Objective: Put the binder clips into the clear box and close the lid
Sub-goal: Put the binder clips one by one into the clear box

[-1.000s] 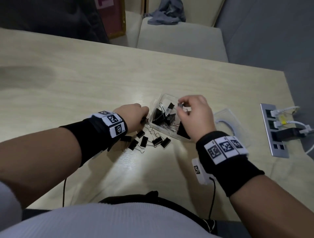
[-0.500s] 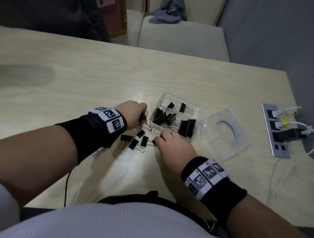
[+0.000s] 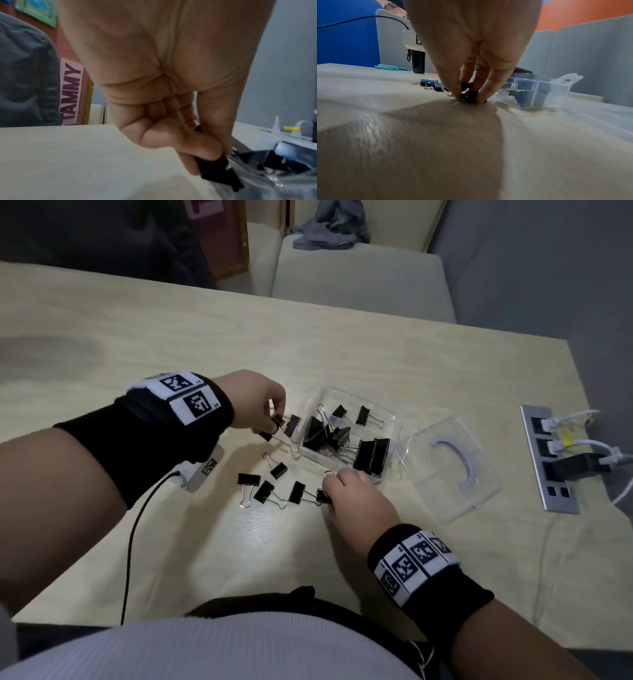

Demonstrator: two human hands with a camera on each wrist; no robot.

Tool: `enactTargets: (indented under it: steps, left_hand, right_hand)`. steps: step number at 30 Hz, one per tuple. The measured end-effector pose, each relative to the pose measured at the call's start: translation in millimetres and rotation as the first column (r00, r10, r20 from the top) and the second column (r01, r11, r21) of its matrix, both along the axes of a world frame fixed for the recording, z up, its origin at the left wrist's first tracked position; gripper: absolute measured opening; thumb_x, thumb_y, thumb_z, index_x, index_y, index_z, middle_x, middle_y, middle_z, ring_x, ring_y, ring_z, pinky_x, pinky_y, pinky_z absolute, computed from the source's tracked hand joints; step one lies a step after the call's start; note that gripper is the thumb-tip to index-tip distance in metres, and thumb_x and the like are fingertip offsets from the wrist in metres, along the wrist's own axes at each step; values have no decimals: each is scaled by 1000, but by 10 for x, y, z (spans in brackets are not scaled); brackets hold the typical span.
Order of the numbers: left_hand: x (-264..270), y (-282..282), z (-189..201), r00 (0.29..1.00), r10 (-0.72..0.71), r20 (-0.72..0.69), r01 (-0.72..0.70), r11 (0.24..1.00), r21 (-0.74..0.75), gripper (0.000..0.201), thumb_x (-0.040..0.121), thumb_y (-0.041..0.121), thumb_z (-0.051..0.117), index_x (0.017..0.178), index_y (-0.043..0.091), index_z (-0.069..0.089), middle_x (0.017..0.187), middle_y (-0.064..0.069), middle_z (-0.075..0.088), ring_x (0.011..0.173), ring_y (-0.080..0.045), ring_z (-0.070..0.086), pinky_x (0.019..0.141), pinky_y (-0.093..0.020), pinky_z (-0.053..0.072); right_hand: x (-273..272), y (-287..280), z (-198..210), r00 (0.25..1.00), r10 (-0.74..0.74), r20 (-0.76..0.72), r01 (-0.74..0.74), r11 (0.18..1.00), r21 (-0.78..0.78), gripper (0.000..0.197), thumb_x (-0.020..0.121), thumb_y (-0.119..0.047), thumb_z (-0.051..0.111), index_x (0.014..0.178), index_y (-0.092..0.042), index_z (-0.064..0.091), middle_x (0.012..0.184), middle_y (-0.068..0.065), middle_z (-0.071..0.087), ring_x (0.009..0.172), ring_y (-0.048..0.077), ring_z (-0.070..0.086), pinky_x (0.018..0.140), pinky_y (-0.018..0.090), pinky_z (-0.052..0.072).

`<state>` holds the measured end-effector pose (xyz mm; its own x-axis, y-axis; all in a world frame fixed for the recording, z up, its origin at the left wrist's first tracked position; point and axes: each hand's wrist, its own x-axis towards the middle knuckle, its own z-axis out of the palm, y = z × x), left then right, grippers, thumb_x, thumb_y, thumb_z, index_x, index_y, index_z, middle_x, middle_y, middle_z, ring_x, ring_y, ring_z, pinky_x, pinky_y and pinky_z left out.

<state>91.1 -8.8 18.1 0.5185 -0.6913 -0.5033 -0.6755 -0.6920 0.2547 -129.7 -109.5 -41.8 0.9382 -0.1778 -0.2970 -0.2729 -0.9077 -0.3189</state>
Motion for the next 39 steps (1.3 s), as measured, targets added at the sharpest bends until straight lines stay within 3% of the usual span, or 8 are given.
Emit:
enactTargets:
  steps: [8,12,17,20,24,28,32,39]
  left_hand:
    - [52,-145,128,982,83,-172,-117,973,-200,11,85,28,69,91,26,60,63,10,67,55,0,56,59,-24,41]
    - [4,-333,51,950,172,-261,-260,898,-355,13,85,24,70,93,22,59,65,8,68,40,8,55,64,-27,52]
    - [-100,-577,1,925,164,-342,-307,854,-420,27,85,18,67,111,22,62,83,1,75,69,-10,65,79,-32,54]
    - [-108,-584,-5,983,123,-136,-165,914,-372,31,85,20,65,115,27,62,97,5,71,87,-12,61,80,-25,46]
    - [-139,-482,-122,993,29,118,-2,976,-219,32,86,29,64,117,24,60,115,-5,59,100,-24,59,83,-31,44]
    - [-157,-475,-195,988,39,149,-8,979,-206,30,88,29,62,116,21,63,117,-10,59,105,-29,60,86,-33,45]
    - [-142,-542,-136,989,88,118,-61,974,-217,23,87,15,57,105,18,71,110,-3,71,105,-24,62,84,-28,45]
    - [-62,-449,-2,986,127,108,-100,969,-225,24,85,6,58,100,16,73,107,-3,72,103,-24,64,79,-27,45]
  right_hand:
    - [-14,-105,121,968,16,250,-17,1000,4,13,82,-22,63,94,-18,58,94,-2,59,89,20,52,66,27,42]
    - [126,-278,237,906,-259,335,221,964,149,14,82,-21,60,96,-20,58,93,-7,54,89,14,48,71,27,37]
    - [332,-573,366,789,-516,333,463,856,230,20,88,-27,56,108,-25,56,104,-5,55,95,16,56,79,30,46]
    - [369,-666,401,839,-488,240,464,873,151,33,88,-30,56,120,-26,53,118,3,54,108,20,52,86,33,44]
    - [333,-622,346,880,-436,186,429,900,79,31,88,-29,55,118,-21,57,122,5,53,114,25,49,94,39,44]
    - [314,-519,278,890,-421,177,411,907,92,25,88,-27,55,112,-22,58,119,3,55,111,25,49,93,42,44]
    - [300,-504,277,891,-411,193,398,912,102,23,88,-25,55,110,-22,58,118,2,55,111,24,49,93,43,43]
    - [282,-569,290,884,-425,196,408,905,120,21,87,-25,55,108,-22,60,117,2,55,112,23,49,95,42,42]
